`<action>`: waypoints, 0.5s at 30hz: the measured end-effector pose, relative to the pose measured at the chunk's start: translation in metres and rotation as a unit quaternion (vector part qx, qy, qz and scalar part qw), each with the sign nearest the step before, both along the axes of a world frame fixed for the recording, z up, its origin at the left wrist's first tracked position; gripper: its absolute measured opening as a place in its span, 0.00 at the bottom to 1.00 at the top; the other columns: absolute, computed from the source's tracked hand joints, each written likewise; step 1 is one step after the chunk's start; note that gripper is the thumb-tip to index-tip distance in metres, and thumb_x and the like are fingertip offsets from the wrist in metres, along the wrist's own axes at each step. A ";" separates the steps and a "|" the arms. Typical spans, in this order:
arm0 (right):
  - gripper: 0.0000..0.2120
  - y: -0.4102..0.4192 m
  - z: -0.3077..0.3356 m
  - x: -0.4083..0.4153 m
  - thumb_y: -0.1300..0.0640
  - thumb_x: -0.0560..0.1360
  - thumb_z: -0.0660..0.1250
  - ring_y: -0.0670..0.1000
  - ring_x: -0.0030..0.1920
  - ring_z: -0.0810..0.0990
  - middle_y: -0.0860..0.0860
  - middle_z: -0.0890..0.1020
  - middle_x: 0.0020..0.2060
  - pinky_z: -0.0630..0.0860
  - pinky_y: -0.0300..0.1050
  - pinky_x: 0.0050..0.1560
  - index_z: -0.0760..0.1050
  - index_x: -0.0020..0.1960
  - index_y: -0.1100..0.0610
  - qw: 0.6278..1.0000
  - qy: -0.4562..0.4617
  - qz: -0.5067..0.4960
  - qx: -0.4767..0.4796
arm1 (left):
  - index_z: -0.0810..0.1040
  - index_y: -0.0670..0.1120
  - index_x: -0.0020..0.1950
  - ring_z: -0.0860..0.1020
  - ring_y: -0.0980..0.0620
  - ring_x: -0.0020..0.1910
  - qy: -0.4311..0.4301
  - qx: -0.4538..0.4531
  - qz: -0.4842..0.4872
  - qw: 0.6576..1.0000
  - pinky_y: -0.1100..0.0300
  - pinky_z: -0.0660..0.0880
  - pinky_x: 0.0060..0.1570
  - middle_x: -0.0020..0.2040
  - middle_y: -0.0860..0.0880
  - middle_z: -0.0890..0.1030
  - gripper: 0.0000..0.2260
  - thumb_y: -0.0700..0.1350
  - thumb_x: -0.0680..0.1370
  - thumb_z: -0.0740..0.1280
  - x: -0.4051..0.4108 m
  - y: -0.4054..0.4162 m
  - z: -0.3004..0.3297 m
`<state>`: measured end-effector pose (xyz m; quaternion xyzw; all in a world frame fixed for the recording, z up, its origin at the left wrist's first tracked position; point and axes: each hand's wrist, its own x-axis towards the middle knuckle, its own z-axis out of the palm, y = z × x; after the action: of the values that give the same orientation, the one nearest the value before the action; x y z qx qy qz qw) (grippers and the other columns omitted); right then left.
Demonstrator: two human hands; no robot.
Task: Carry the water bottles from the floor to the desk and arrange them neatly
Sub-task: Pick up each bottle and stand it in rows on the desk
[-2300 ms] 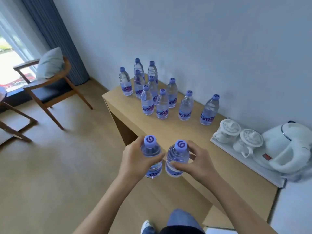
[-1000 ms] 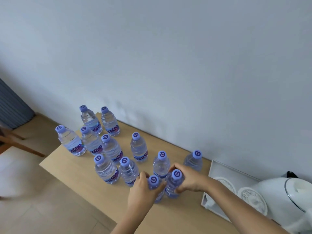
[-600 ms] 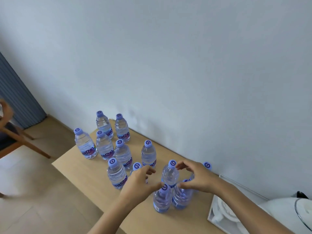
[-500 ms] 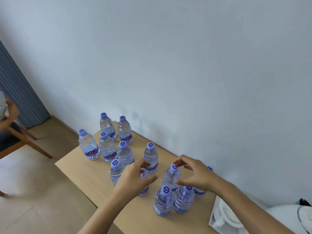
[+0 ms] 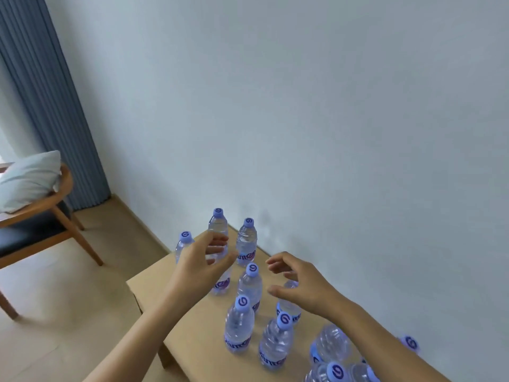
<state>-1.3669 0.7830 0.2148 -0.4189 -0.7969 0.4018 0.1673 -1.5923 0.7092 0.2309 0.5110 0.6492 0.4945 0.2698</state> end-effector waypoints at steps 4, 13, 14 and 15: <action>0.17 0.018 0.000 -0.069 0.55 0.73 0.75 0.37 0.57 0.77 0.44 0.80 0.55 0.72 0.36 0.62 0.74 0.58 0.45 0.998 0.026 -0.054 0.000 | 0.78 0.50 0.54 0.79 0.65 0.53 0.004 0.024 -0.019 1.000 0.66 0.77 0.51 0.52 0.58 0.81 0.10 0.45 0.75 0.73 -0.069 0.023 0.017; 0.17 0.055 -0.006 -0.189 0.56 0.73 0.75 0.39 0.56 0.78 0.44 0.79 0.54 0.73 0.31 0.54 0.73 0.58 0.47 0.985 0.070 -0.156 -0.011 | 0.77 0.57 0.52 0.78 0.68 0.53 0.021 0.017 -0.075 0.997 0.67 0.76 0.51 0.52 0.60 0.81 0.09 0.51 0.75 0.72 -0.197 0.068 0.024; 0.17 0.060 -0.006 -0.196 0.56 0.74 0.74 0.40 0.56 0.77 0.45 0.78 0.54 0.72 0.32 0.55 0.72 0.58 0.46 0.985 0.064 -0.160 -0.015 | 0.77 0.57 0.53 0.78 0.68 0.53 0.021 0.014 -0.081 0.996 0.66 0.77 0.52 0.53 0.60 0.81 0.09 0.51 0.75 0.72 -0.203 0.074 0.023; 0.17 0.066 -0.006 -0.202 0.57 0.74 0.74 0.42 0.56 0.77 0.46 0.78 0.55 0.73 0.35 0.57 0.72 0.59 0.47 0.985 0.058 -0.164 -0.018 | 0.77 0.56 0.53 0.78 0.67 0.53 0.021 0.010 -0.086 0.996 0.65 0.77 0.52 0.53 0.60 0.80 0.09 0.50 0.75 0.72 -0.208 0.080 0.020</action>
<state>-1.5690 0.8486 0.2086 -0.5227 -0.6991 0.4068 0.2695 -1.8002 0.7893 0.2513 0.5783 0.6033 0.4648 0.2927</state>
